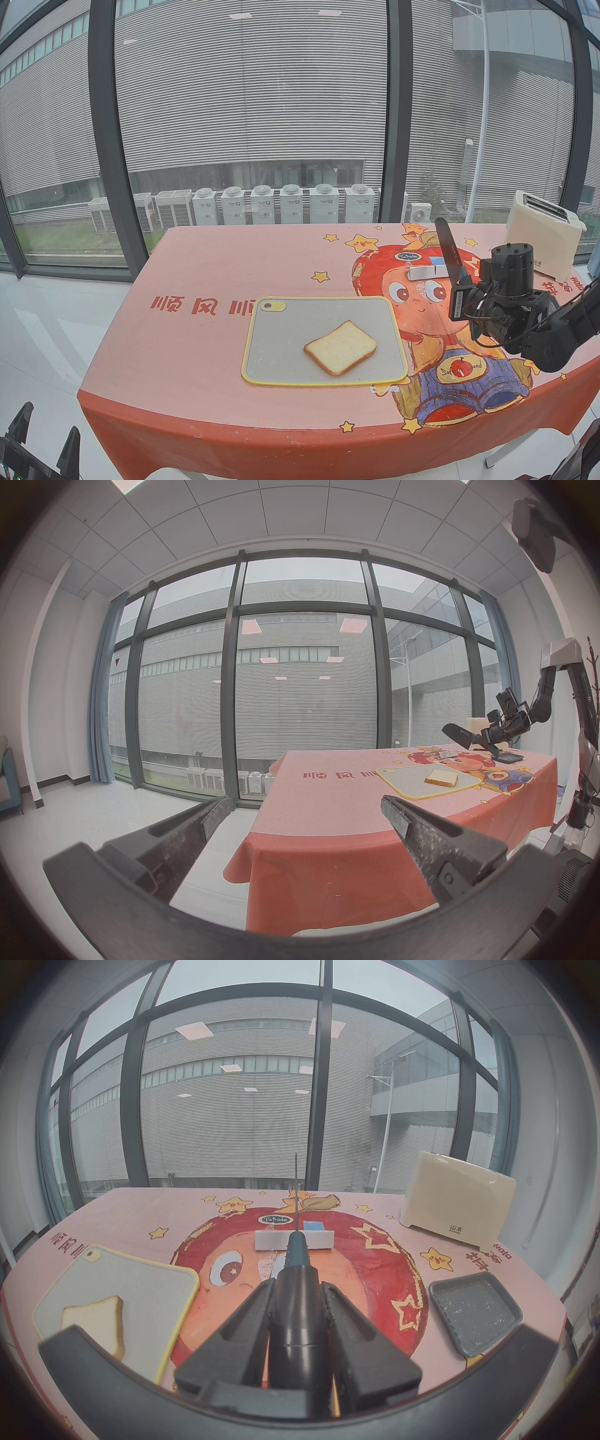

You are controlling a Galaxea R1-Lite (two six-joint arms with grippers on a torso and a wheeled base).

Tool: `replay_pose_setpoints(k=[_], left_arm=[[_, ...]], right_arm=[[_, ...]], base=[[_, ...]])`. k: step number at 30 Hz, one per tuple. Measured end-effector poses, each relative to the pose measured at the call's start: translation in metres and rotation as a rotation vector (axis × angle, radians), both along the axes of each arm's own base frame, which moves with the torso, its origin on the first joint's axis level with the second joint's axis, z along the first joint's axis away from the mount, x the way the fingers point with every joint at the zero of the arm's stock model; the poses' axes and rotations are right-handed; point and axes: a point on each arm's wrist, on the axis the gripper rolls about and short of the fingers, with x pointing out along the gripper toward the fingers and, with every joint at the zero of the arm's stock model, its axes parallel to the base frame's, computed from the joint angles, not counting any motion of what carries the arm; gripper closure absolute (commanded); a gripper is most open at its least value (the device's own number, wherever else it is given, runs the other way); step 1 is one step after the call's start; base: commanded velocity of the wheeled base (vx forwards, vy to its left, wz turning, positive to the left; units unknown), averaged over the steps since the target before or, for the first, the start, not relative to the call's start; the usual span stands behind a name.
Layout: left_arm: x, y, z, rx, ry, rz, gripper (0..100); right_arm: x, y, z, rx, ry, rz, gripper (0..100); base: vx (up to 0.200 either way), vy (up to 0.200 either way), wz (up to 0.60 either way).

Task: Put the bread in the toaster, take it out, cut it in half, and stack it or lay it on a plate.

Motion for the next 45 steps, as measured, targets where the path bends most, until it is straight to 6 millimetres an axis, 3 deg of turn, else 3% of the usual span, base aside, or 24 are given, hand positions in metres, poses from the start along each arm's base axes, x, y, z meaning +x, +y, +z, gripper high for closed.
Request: replay_pose_setpoints(k=[19,38,45], left_arm=[[0.000,0.000,0.000,0.000,0.000,0.000,0],[0.000,0.000,0.000,0.000,0.000,0.000,0],[0.000,0.000,0.000,0.000,0.000,0.000,0]], right_arm=[[-0.035,0.000,0.034,0.034,-0.082,0.153,100],[-0.057,-0.006,0.027,0.025,-0.032,0.326,100],[-0.075,-0.006,0.029,0.033,0.035,0.422,100]], base=[[0.000,0.000,0.00],[0.000,0.000,0.00],[0.000,0.000,0.00]])
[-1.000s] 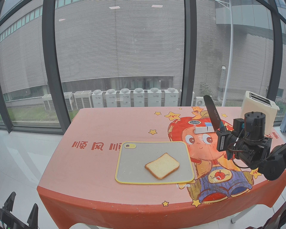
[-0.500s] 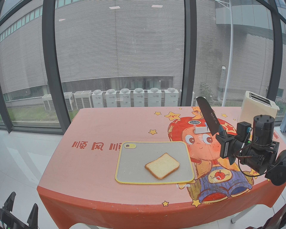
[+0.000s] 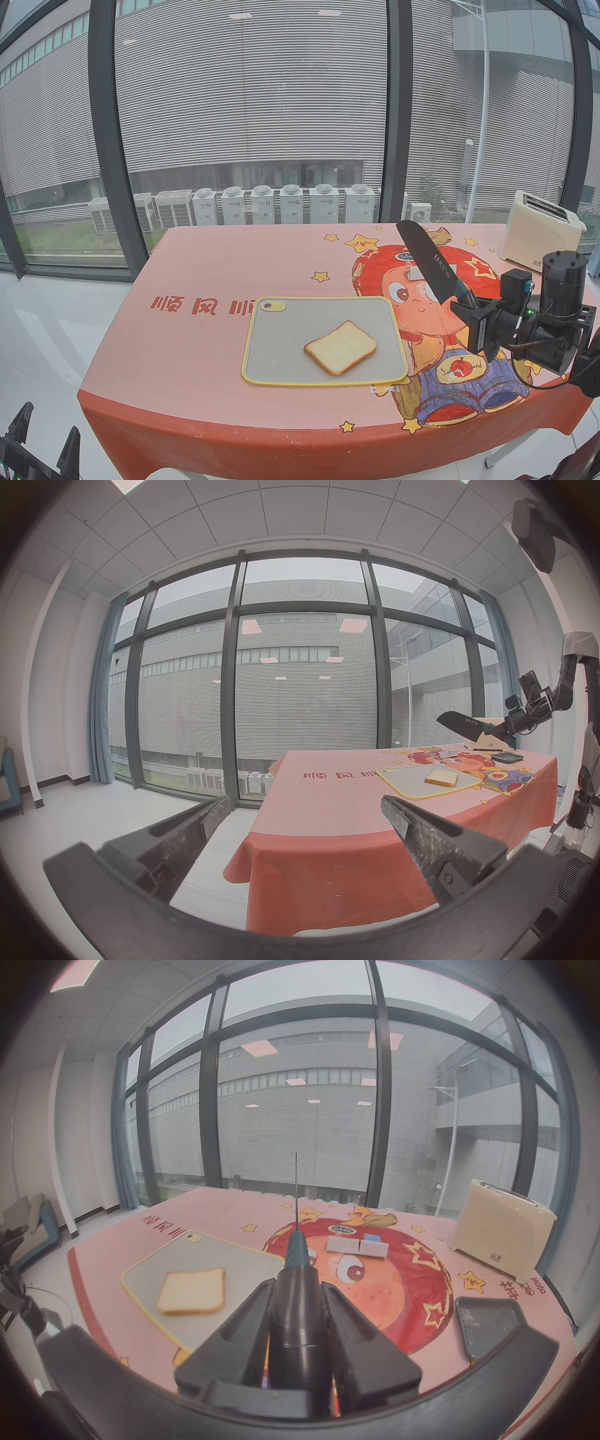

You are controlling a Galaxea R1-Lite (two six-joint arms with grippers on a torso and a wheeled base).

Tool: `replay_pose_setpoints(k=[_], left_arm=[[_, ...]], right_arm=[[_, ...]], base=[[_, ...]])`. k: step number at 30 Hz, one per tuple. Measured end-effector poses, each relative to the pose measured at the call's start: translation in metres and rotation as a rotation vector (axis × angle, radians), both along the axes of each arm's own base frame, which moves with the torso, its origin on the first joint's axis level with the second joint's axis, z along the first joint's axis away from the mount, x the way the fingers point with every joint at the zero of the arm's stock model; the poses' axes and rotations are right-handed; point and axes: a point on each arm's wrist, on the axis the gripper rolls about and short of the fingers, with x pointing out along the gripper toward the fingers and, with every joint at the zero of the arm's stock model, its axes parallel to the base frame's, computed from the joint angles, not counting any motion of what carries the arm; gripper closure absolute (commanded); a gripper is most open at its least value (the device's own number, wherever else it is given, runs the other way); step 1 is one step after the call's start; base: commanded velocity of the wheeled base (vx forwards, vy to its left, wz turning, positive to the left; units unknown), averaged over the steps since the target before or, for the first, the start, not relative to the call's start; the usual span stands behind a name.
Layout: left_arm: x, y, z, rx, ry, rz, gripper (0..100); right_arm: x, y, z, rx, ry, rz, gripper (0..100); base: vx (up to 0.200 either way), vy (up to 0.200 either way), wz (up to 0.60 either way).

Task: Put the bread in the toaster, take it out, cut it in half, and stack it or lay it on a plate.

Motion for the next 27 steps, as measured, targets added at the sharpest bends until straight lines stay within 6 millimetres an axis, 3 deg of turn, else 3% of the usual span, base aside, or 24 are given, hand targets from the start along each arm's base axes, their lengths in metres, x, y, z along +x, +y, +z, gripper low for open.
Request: replay_pose_setpoints(k=[11,27], left_arm=[[0.000,0.000,0.000,0.000,0.000,0.000,0],[0.000,0.000,0.000,0.000,0.000,0.000,0]], right_arm=[[-0.033,0.009,0.005,-0.016,0.023,0.136,100],[-0.050,0.009,0.011,-0.027,-0.009,0.202,100]], base=[[0.000,0.000,0.00],[0.000,0.000,0.00]])
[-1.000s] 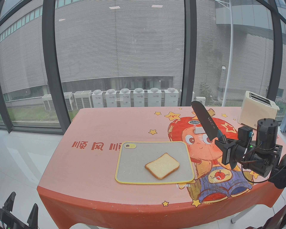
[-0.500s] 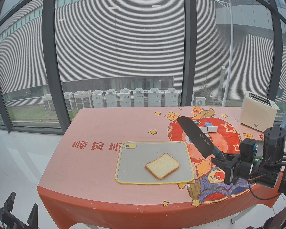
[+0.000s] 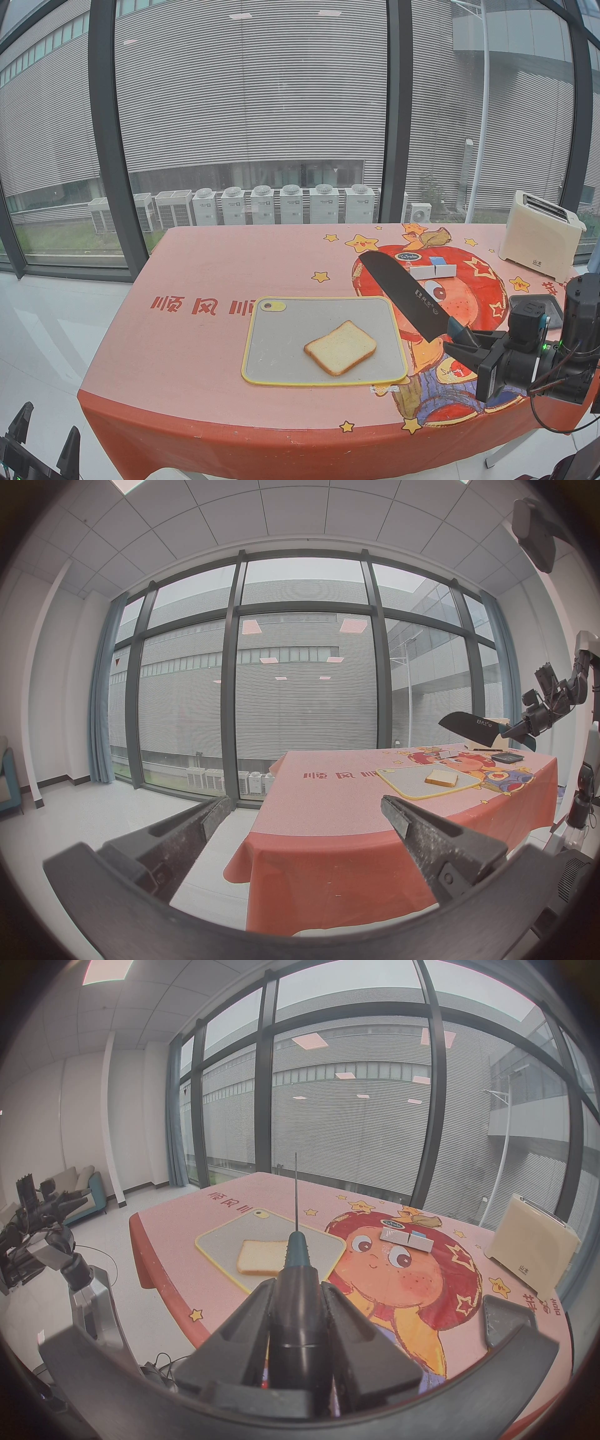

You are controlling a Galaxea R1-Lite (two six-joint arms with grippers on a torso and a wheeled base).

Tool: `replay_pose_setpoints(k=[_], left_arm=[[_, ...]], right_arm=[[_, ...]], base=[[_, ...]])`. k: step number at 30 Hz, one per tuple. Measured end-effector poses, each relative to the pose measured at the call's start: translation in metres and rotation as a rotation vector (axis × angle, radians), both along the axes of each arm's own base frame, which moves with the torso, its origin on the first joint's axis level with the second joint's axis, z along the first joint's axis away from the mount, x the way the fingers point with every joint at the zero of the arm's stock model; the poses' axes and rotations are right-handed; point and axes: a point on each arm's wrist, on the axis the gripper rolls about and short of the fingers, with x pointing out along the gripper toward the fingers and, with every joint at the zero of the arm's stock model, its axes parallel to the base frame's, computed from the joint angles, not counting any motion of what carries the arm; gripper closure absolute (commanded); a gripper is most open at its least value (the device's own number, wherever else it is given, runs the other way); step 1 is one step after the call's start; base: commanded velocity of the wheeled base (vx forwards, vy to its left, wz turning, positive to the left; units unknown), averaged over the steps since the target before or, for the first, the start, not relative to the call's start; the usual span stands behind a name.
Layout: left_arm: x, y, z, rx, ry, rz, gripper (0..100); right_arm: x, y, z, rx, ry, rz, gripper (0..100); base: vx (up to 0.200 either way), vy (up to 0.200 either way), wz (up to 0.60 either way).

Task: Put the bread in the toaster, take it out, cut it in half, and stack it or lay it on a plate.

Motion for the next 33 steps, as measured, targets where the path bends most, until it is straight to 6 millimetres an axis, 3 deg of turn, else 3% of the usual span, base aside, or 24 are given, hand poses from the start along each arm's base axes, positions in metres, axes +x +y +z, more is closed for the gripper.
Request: replay_pose_setpoints(k=[33], left_arm=[[0.000,0.000,0.000,0.000,0.000,0.000,0]], right_arm=[[0.013,0.010,0.007,-0.098,-0.058,0.068,100]], base=[[0.000,0.000,0.00]])
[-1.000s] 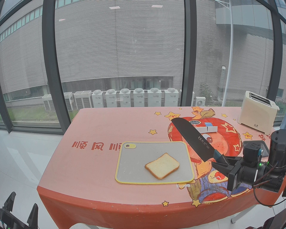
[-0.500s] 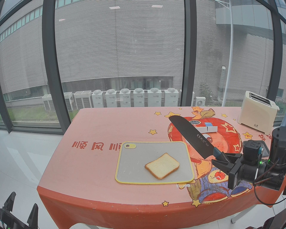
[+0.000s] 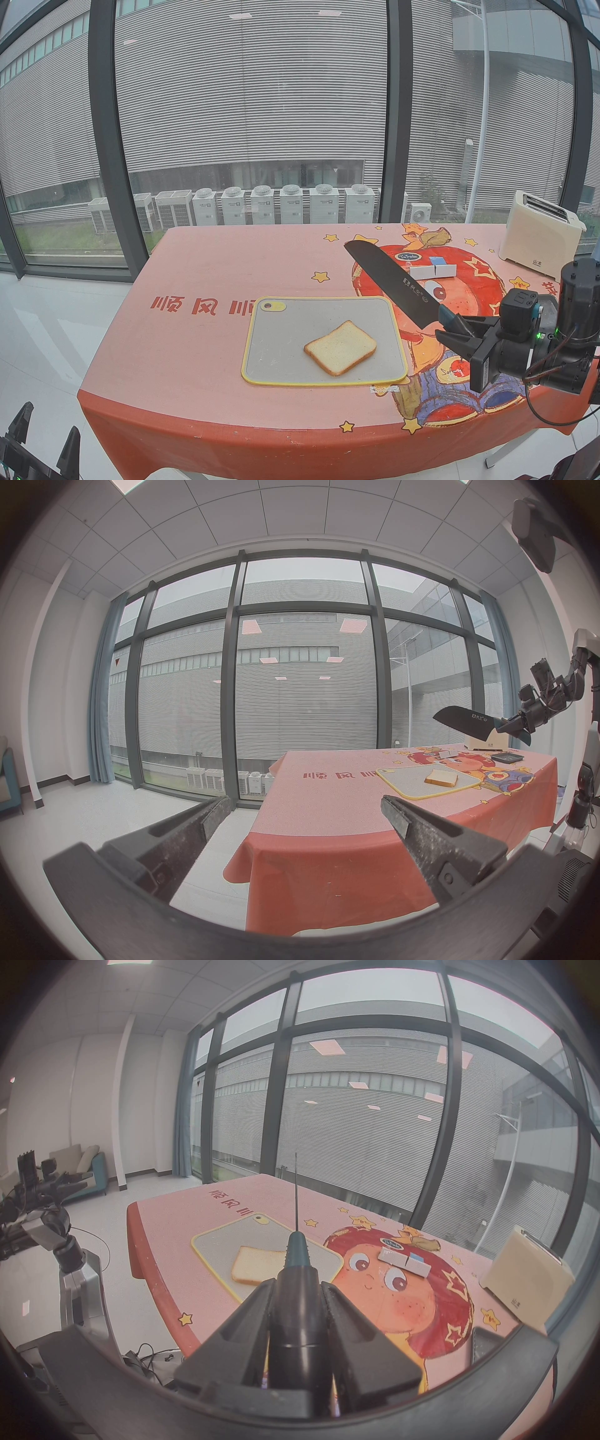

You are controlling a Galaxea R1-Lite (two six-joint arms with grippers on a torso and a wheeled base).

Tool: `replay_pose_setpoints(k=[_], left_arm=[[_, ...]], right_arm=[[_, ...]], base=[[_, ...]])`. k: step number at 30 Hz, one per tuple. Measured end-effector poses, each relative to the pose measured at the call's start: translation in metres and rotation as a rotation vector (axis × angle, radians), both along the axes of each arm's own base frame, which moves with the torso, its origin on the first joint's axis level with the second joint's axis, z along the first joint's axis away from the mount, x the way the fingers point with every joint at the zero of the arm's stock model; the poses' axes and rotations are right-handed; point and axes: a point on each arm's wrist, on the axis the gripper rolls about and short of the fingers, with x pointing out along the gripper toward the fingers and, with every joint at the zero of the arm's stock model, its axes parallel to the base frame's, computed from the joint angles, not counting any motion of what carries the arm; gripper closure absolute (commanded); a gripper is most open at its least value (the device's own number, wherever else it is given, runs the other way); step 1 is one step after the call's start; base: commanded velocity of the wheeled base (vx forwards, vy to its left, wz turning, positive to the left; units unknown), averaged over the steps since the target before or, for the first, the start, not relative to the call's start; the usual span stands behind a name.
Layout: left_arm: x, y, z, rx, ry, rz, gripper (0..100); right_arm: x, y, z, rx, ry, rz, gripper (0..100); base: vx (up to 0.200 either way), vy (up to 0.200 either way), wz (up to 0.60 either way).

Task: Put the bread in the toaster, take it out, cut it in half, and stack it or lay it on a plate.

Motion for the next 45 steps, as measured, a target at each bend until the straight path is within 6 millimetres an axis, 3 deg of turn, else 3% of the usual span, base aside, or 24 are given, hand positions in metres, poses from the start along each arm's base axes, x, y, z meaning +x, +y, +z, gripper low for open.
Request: replay_pose_setpoints(k=[5,20,34,45], left_arm=[[0.000,0.000,0.000,0.000,0.000,0.000,0],[0.000,0.000,0.000,0.000,0.000,0.000,0],[0.000,0.000,0.000,0.000,0.000,0.000,0],[0.000,0.000,0.000,0.000,0.000,0.000,0]], right_arm=[[0.002,0.003,-0.002,-0.061,0.050,0.015,100],[-0.009,-0.004,-0.015,0.023,0.178,0.044,100],[-0.014,-0.003,-0.008,-0.013,0.228,0.037,100],[-0.019,-0.010,0.015,-0.028,0.268,0.012,100]], base=[[0.000,0.000,0.00],[0.000,0.000,0.00],[0.000,0.000,0.00],[0.000,0.000,0.00]])
